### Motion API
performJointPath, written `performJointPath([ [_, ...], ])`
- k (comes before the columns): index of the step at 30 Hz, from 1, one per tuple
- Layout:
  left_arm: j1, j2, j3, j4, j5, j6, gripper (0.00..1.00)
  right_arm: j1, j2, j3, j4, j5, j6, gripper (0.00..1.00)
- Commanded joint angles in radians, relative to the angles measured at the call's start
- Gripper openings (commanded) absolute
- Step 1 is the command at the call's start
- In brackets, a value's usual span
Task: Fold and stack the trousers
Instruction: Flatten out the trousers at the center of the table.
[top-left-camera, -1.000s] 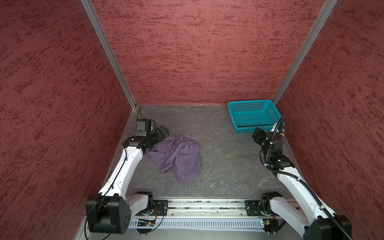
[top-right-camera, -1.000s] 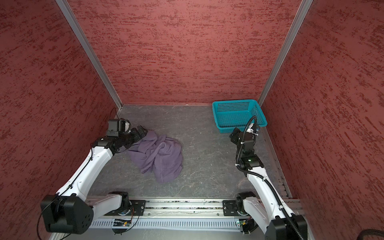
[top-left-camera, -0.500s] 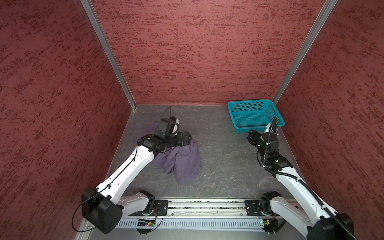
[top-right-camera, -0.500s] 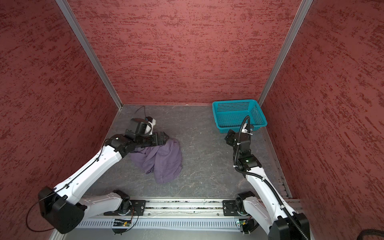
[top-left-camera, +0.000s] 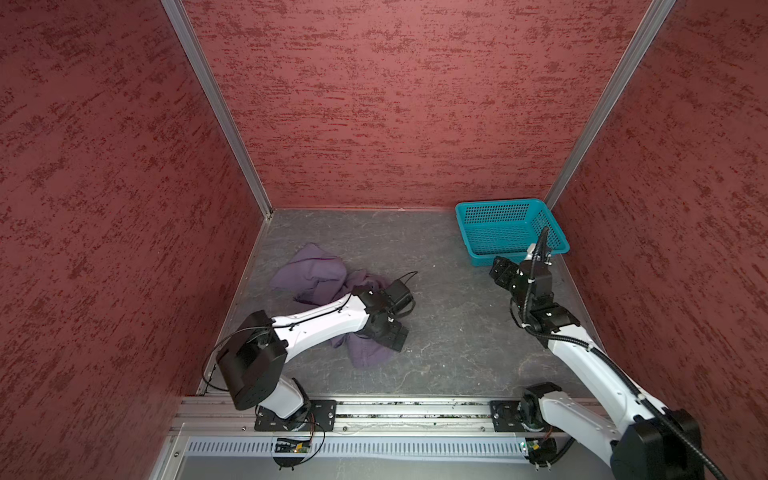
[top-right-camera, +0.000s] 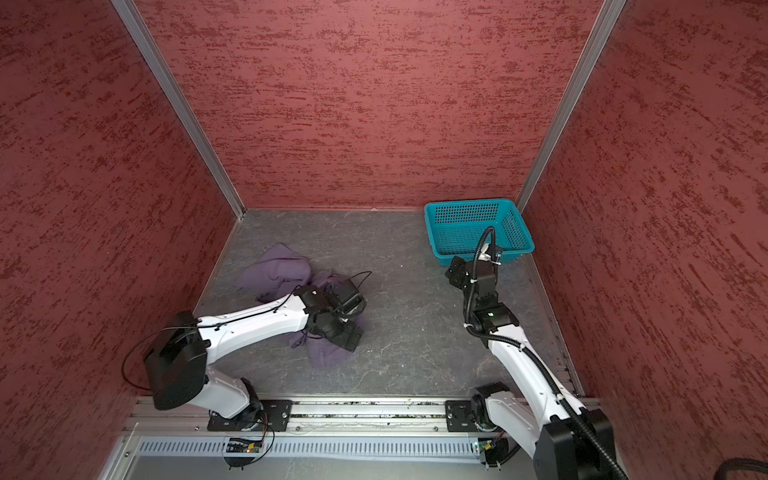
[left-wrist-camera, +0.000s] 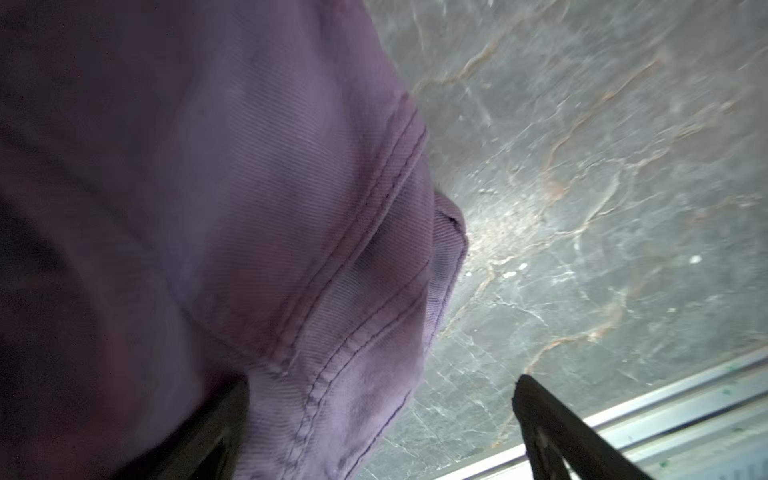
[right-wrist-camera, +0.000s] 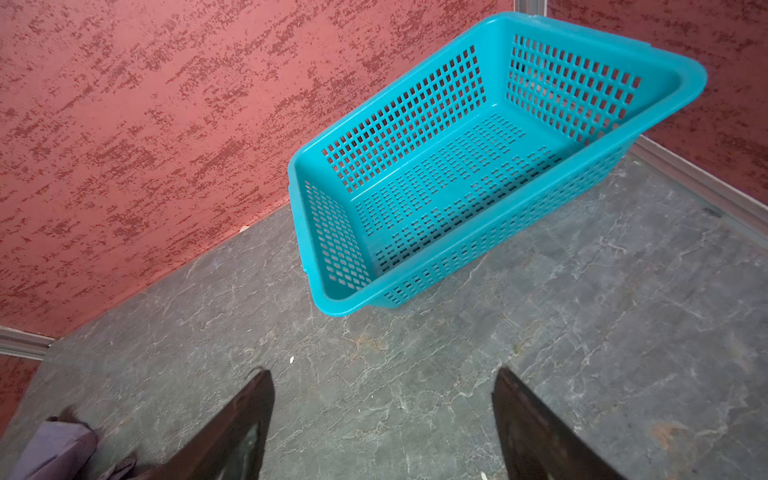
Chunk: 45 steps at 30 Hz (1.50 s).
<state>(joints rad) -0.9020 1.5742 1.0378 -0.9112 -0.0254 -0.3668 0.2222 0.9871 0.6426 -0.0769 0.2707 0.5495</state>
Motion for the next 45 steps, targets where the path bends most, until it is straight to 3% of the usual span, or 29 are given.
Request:
performJointPath([
  [1, -0.014, 0.075, -0.003, 0.016, -0.015, 0.034, 0.99, 0.007, -0.054, 0.007, -0.008, 0.041, -0.002, 0.84],
  [4, -0.014, 0.154, 0.019, 0.049, 0.019, 0.059, 0.96, 0.005, -0.091, -0.005, -0.029, 0.059, -0.002, 0.85],
  [5, -0.015, 0.177, 0.034, 0.047, 0.036, 0.075, 0.82, 0.008, -0.102, -0.006, -0.038, 0.065, -0.003, 0.85],
  [7, -0.014, 0.202, 0.07, 0.042, 0.048, 0.096, 0.36, 0.006, -0.119, -0.008, -0.046, 0.076, -0.01, 0.85],
  [8, -0.014, 0.209, 0.087, 0.041, 0.052, 0.107, 0.21, 0.007, -0.126, -0.008, -0.051, 0.083, -0.015, 0.86],
  [11, -0.005, 0.22, 0.166, 0.018, 0.065, 0.129, 0.0, 0.006, -0.134, -0.009, -0.059, 0.094, -0.019, 0.86],
  [15, 0.037, 0.203, 0.421, -0.033, 0.24, 0.15, 0.0, 0.006, -0.13, -0.012, -0.06, 0.097, -0.016, 0.86],
  [17, 0.058, 0.218, 0.657, -0.09, 0.346, 0.165, 0.0, 0.006, -0.124, -0.009, -0.06, 0.103, -0.016, 0.86],
  [20, 0.053, 0.302, 1.102, -0.212, 0.401, 0.19, 0.0, 0.005, -0.129, 0.007, -0.071, 0.114, -0.011, 0.87],
  [22, 0.092, 0.377, 1.403, -0.249, 0.554, 0.121, 0.0, 0.002, -0.138, 0.016, -0.075, 0.121, -0.008, 0.86],
  [23, 0.122, 0.403, 1.497, -0.238, 0.664, 0.058, 0.0, 0.003, -0.143, 0.019, -0.076, 0.126, -0.007, 0.86],
  [25, 0.165, 0.403, 1.592, -0.133, 0.768, -0.052, 0.0, 0.001, -0.154, 0.021, -0.073, 0.13, -0.005, 0.84],
  [29, 0.231, 0.277, 1.452, 0.189, 0.822, -0.199, 0.0, 0.002, -0.149, 0.029, -0.062, 0.072, -0.04, 0.85],
  [34, 0.389, 0.104, 1.164, 0.521, 0.892, -0.4, 0.0, 0.002, -0.115, 0.027, -0.044, -0.09, -0.095, 0.98],
  [38, 0.517, -0.023, 0.954, 0.563, 0.872, -0.427, 0.0, 0.003, -0.107, 0.016, -0.023, -0.156, -0.107, 0.98],
  [42, 0.667, -0.203, 0.553, 0.666, 0.814, -0.475, 0.0, 0.003, -0.106, 0.012, 0.012, -0.176, -0.103, 0.98],
  [45, 0.808, -0.317, 0.286, 0.621, 0.752, -0.46, 0.05, 0.003, -0.082, 0.024, 0.026, -0.201, -0.093, 0.95],
])
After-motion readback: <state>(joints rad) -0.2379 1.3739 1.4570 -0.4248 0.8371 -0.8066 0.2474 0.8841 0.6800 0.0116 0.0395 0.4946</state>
